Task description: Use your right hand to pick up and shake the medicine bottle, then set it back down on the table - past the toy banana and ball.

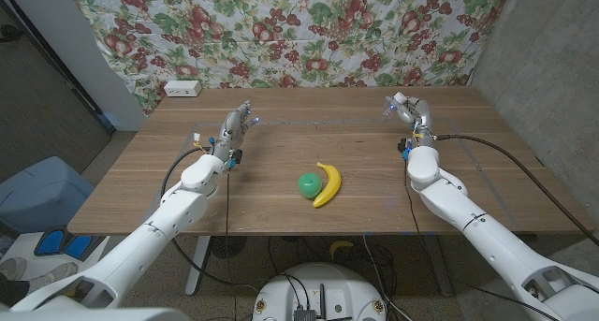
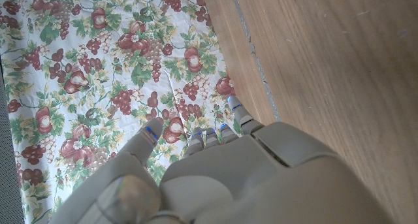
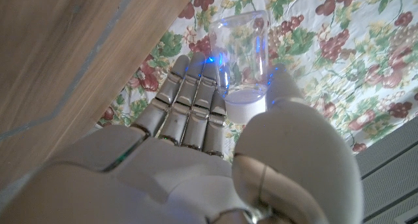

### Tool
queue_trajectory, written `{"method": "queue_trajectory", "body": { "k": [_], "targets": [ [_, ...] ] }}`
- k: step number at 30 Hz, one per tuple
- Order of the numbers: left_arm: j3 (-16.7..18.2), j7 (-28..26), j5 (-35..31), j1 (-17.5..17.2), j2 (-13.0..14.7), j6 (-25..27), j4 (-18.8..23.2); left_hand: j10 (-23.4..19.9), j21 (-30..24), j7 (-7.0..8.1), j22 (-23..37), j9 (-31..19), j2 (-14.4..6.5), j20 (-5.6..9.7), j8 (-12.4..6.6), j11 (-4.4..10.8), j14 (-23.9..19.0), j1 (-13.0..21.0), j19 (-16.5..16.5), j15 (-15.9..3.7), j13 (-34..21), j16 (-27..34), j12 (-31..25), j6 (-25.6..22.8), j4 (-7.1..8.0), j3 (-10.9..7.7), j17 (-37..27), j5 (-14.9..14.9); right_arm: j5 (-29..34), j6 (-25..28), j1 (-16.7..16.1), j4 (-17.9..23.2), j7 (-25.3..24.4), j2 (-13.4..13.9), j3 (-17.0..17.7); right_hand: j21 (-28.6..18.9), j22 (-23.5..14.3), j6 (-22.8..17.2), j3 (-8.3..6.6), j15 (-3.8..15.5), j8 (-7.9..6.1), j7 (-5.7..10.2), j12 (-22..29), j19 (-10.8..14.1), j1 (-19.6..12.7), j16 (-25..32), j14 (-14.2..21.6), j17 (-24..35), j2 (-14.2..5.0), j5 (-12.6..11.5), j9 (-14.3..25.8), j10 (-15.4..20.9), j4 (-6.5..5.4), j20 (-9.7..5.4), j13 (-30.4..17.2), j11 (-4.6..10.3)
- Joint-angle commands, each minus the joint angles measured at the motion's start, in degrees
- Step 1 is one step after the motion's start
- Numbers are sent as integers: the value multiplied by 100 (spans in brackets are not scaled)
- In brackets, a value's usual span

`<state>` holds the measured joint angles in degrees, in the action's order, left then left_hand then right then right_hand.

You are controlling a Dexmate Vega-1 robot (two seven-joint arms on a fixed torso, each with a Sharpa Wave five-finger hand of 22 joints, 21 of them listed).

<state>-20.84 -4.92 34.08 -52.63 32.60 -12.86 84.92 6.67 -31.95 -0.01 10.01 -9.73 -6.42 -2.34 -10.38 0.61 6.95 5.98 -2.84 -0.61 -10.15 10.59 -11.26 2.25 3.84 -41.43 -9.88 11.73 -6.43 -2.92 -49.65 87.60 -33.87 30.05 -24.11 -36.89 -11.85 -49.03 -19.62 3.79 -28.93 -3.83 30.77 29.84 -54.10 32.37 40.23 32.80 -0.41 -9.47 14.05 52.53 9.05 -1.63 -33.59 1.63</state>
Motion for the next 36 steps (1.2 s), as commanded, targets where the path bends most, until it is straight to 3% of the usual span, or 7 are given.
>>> {"method": "queue_trajectory", "body": {
  "k": [1,9,23,28,36],
  "targets": [
    [22,-92,-32,-99,38,10,145,2,21,3,8,-21,-407,-10,2,10,9,30,4,-11,-17,-3,8,-14,-3,20,3,34,49,756,139,491,942,585,-219,-30,-32,-553,-3,833,-46,556,7,-35,-814,-8,62,19,-739,-39,6,643,-27,19,-6,577],
    [29,-134,-36,-120,23,13,171,-2,30,4,8,-21,-409,-13,1,6,6,31,13,-13,-17,-2,7,-15,-3,21,3,33,33,977,303,537,1333,733,-342,-49,-30,-571,2,831,-56,547,4,-65,-814,-23,56,32,-738,-39,0,648,-26,33,-13,567],
    [-22,-89,-47,3,-31,51,56,-3,49,2,9,-21,-411,-10,1,10,0,31,23,-15,-17,-1,7,-17,0,16,2,35,72,970,380,429,1271,691,-376,-94,-24,-570,10,832,-60,547,-6,-102,-814,-46,60,60,-741,-39,-12,656,-28,38,-24,566],
    [-29,-81,-49,37,-44,52,16,-3,55,4,9,-21,-414,-12,1,4,1,31,23,-13,-17,-1,7,-19,2,15,1,35,121,835,347,334,1008,566,-341,-112,-23,-559,9,829,-58,551,-13,-103,-814,-59,57,65,-747,-40,-15,654,-31,34,-24,562],
    [-26,-55,-28,62,-51,56,-32,-1,66,4,10,-21,-412,-10,1,7,2,31,26,-14,-17,-2,8,-18,2,15,1,35,307,301,194,34,90,135,-212,-147,-19,-557,13,837,-64,553,-20,-97,-818,-69,64,82,-744,-40,-14,656,-26,18,-28,574]
  ]
}}
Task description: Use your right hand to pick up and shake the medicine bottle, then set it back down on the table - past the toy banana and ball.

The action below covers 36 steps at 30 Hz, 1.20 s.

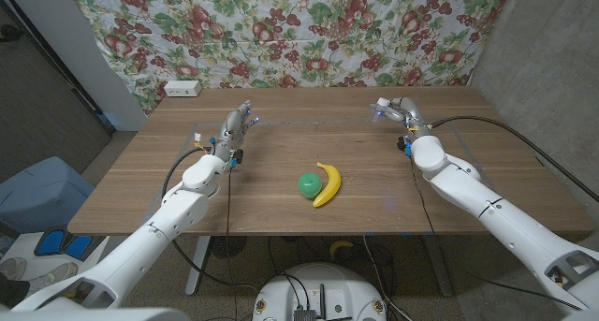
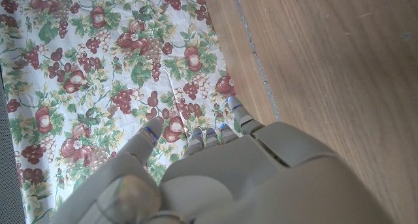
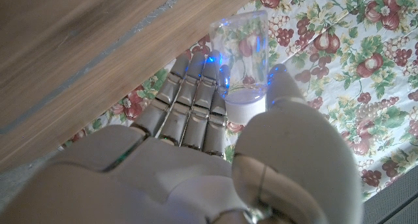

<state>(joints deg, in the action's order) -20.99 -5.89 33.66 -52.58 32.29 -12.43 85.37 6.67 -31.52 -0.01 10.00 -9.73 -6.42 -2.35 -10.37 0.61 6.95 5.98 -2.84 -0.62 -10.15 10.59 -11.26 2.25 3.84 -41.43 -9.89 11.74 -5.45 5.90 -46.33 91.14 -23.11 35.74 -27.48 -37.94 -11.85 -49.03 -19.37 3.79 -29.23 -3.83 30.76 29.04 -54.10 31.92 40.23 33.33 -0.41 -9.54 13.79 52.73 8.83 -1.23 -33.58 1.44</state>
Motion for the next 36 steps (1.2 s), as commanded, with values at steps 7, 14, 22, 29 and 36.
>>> {"method": "queue_trajectory", "body": {
  "k": [7,14,22,29,36],
  "targets": [
    [5,52,25,42,-17,-22,-98,0,35,0,11,-21,-415,-9,1,8,8,31,28,-13,-17,-3,8,-17,4,16,1,35,448,-1044,-236,-585,-1856,-842,231,-79,-16,-566,-14,849,-41,564,-18,8,-832,-37,66,40,-744,-35,10,649,5,-67,-37,602],
    [17,77,43,30,-12,-48,-116,-3,45,0,12,-22,-415,-14,1,3,6,32,32,-15,-17,-3,7,-18,5,16,1,35,550,-1530,-274,-923,-2641,-1311,369,-109,-15,-558,-12,849,-40,568,-29,17,-837,-49,73,49,-742,-35,6,662,7,-94,-26,610],
    [24,104,53,21,-6,-78,-131,-4,54,1,12,-22,-415,-15,2,8,3,32,39,-16,-17,-2,7,-15,6,15,1,36,552,-1511,-318,-888,-2693,-1367,411,-139,-13,-566,-10,845,-46,557,-47,14,-835,-64,81,57,-743,-35,1,647,4,-97,-22,605],
    [32,112,63,5,3,-86,-124,-6,62,0,12,-22,-415,-10,2,9,2,31,44,-16,-17,-2,6,-17,9,14,0,36,557,-1372,-356,-728,-2479,-1240,391,-163,-12,-569,-7,847,-49,561,-40,12,-836,-74,86,65,-739,-35,-3,670,5,-100,-30,621],
    [43,107,68,-23,9,-104,-105,-10,72,-3,13,-22,-417,-8,2,8,4,32,48,-17,-17,-3,5,-17,11,12,0,37,581,-1053,-363,-453,-1947,-906,303,-185,-11,-577,1,844,-54,558,-37,0,-837,-90,77,73,-725,-33,-7,692,9,-97,-35,635]
  ]
}}
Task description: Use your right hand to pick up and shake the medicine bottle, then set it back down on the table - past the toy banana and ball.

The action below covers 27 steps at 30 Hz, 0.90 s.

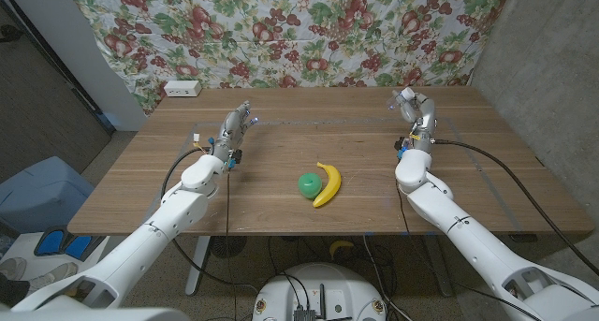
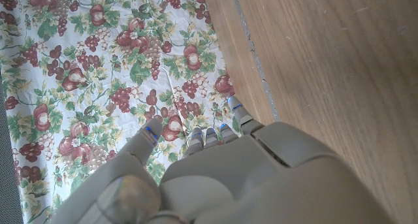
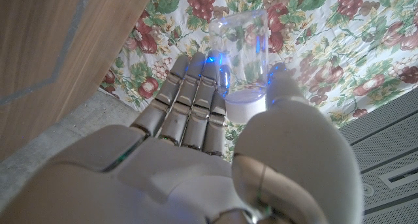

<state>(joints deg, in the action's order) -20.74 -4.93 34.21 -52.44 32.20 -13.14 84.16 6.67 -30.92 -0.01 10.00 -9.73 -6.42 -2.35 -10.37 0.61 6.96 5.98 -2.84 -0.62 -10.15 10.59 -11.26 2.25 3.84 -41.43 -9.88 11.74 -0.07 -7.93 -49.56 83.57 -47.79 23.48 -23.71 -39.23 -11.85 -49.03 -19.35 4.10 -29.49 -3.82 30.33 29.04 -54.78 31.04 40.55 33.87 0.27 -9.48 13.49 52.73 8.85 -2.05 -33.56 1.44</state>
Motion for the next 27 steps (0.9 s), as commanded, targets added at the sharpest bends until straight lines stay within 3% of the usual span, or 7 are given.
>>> {"method": "queue_trajectory", "body": {
  "k": [1,15,27],
  "targets": [
    [19,8,13,-40,20,-33,19,-8,13,-2,13,-22,-417,-10,1,7,4,32,48,-19,-17,-3,6,-18,11,12,0,37,44,412,-38,365,625,385,-91,-60,-11,-581,-2,811,-30,567,3,-5,-769,-6,44,21,-796,-39,22,688,5,-13,-38,647],
    [40,-11,22,-111,52,-36,96,-8,32,-2,14,-22,-422,-13,1,6,6,33,55,-15,-17,-3,6,-19,15,10,0,37,41,989,36,794,1544,897,-279,-105,-7,-599,10,817,-41,576,-17,-40,-782,-20,48,51,-784,-37,13,693,12,11,-34,630],
    [60,-40,23,-164,70,-40,158,-10,48,-18,14,-22,-425,-9,-4,10,6,36,60,-14,-17,-4,6,-35,16,10,1,38,81,1175,82,906,1747,1001,-360,-145,-3,-591,18,810,-41,559,-26,-78,-786,-56,23,65,-775,-37,5,706,12,33,-42,633]
  ]
}}
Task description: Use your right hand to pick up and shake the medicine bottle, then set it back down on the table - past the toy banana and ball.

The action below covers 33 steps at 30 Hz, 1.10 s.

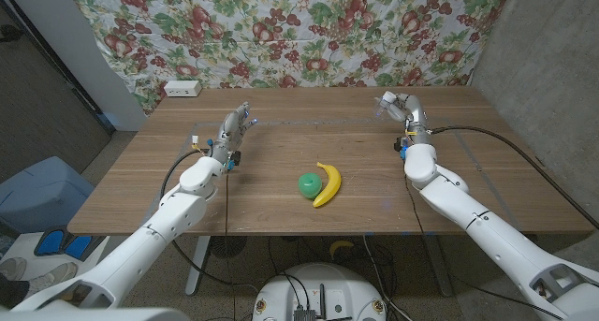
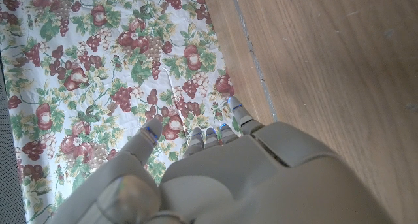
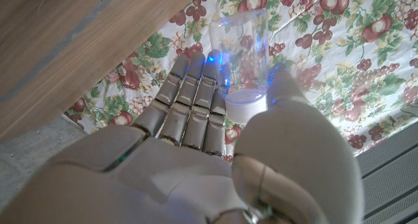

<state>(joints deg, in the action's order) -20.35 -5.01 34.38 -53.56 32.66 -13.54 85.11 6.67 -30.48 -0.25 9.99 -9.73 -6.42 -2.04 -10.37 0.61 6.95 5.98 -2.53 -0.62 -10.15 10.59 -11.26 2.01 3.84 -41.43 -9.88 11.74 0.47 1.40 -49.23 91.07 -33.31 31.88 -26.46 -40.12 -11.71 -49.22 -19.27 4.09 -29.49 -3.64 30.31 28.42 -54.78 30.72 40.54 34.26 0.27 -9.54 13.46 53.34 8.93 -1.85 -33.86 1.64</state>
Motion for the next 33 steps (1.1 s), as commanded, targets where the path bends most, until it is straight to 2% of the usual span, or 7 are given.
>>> {"method": "queue_trajectory", "body": {
  "k": [1,6,14,26,33],
  "targets": [
    [20,-31,5,-52,27,4,65,-8,5,7,15,-21,-424,-41,-4,11,6,37,29,-14,-17,-4,7,-11,15,10,1,38,32,239,54,148,296,158,-88,-60,-16,-576,11,814,-42,542,-22,-14,-789,-25,24,28,-774,-31,7,652,6,14,-13,620],
    [14,-28,3,-32,17,8,45,-11,11,9,15,-21,-425,-44,-3,8,5,38,33,-9,-17,-3,6,-11,15,10,2,38,49,189,77,80,230,115,-90,-74,-14,-589,11,812,-48,549,-25,-23,-787,-36,22,30,-779,-32,5,659,1,15,-13,606],
    [-17,-4,-4,56,-29,17,-55,-10,20,7,15,-21,-426,-43,-1,11,7,39,35,-8,-17,-4,6,-7,17,11,1,38,125,47,95,-123,-164,-89,-51,-100,-11,-579,13,813,-45,549,-32,-23,-790,-46,25,39,-782,-33,1,650,-1,9,-25,623],
    [-54,0,-25,167,-89,31,-172,-8,35,2,16,-21,-429,-45,-2,9,3,43,42,-11,-17,-2,8,-11,17,10,2,38,215,-848,111,-850,-1379,-752,138,-145,-7,-567,13,822,-43,568,-44,-22,-801,-62,37,55,-789,-34,-4,645,0,-23,-35,626],
    [-84,19,-31,240,-124,50,-246,-6,45,6,16,-21,-429,-38,-1,11,5,45,46,-9,-17,-3,8,-10,19,10,2,39,216,-1159,156,-1150,-1773,-1000,208,-174,-4,-566,15,816,-44,565,-55,-22,-798,-81,38,59,-790,-33,-8,654,-4,-48,-26,618]
  ]
}}
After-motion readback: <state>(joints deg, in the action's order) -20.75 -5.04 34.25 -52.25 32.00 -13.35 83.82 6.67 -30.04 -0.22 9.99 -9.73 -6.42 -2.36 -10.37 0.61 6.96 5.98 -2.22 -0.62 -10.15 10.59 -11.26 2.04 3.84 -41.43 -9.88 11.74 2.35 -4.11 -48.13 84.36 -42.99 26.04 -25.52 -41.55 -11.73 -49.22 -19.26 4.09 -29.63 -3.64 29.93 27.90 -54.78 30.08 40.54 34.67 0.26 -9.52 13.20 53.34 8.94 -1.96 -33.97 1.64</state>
